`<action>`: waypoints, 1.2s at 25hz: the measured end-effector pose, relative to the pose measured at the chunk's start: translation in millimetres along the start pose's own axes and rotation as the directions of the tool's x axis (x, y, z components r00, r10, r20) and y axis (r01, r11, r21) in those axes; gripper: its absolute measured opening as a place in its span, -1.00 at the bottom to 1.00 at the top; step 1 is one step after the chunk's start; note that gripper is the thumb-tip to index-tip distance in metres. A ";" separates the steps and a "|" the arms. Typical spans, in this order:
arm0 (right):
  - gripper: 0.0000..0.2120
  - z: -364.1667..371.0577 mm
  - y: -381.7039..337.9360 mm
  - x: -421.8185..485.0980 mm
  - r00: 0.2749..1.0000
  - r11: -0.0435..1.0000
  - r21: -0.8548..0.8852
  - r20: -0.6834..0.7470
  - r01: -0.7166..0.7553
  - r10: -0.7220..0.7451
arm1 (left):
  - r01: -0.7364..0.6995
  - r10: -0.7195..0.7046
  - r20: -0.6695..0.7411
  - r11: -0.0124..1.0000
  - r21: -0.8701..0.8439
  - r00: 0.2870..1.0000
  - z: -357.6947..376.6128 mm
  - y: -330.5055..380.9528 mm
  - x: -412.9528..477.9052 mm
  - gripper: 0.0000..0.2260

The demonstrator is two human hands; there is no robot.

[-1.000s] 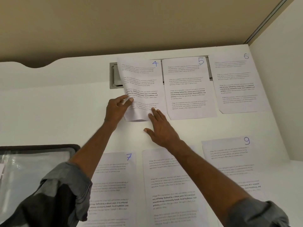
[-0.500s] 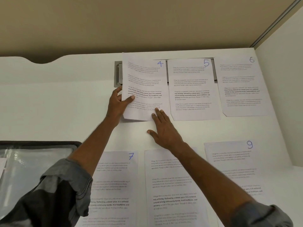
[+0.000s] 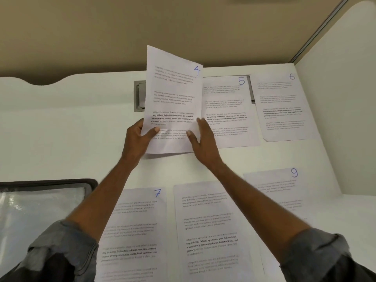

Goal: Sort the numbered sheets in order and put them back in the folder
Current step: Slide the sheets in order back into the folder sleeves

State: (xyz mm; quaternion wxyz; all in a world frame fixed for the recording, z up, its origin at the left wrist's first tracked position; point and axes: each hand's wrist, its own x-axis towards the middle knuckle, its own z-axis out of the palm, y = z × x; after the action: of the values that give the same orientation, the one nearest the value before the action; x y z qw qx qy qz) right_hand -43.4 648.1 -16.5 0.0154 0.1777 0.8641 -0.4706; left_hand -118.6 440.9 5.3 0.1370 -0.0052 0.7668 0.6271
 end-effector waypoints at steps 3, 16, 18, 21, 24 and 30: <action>-0.35 -25.0 -21.6 12.7 0.982 0.925 0.337 -0.005 -0.176 0.189 | -0.047 0.049 0.026 0.997 -0.062 0.998 -12.7 14.0 -21.3 -0.65; -0.83 -54.9 -35.9 -118.9 0.980 0.822 0.557 -0.070 -0.118 0.188 | 0.002 0.012 0.080 0.984 -0.180 0.997 -64.0 7.5 -123.7 -0.74; -0.83 -51.5 -39.7 -144.9 0.983 0.844 0.528 -0.087 -0.094 0.163 | 0.010 0.010 0.094 0.978 -0.209 0.996 -71.2 5.0 -147.2 -0.73; -0.79 -43.4 -46.5 -180.7 0.986 0.823 0.563 -0.086 -0.068 0.140 | 0.031 -0.010 0.093 0.973 -0.228 0.996 -85.6 0.5 -185.6 -0.75; -0.76 -30.0 -53.4 -221.4 0.995 0.781 0.621 -0.016 -0.067 0.098 | -0.003 0.014 0.051 0.975 -0.220 0.999 -109.0 -8.7 -233.7 -0.75; -0.74 16.8 -72.6 -307.4 0.971 0.783 0.604 0.239 -0.149 0.000 | 0.021 -0.022 -0.001 0.965 -0.260 1.000 -160.1 -30.7 -347.5 -0.74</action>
State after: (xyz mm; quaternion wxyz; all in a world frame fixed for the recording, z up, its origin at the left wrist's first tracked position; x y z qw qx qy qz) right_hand 218.7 508.5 92.4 0.0734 0.1521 0.6474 -0.7432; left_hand 188.7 223.2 79.3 0.1405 -0.0329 0.6782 0.7206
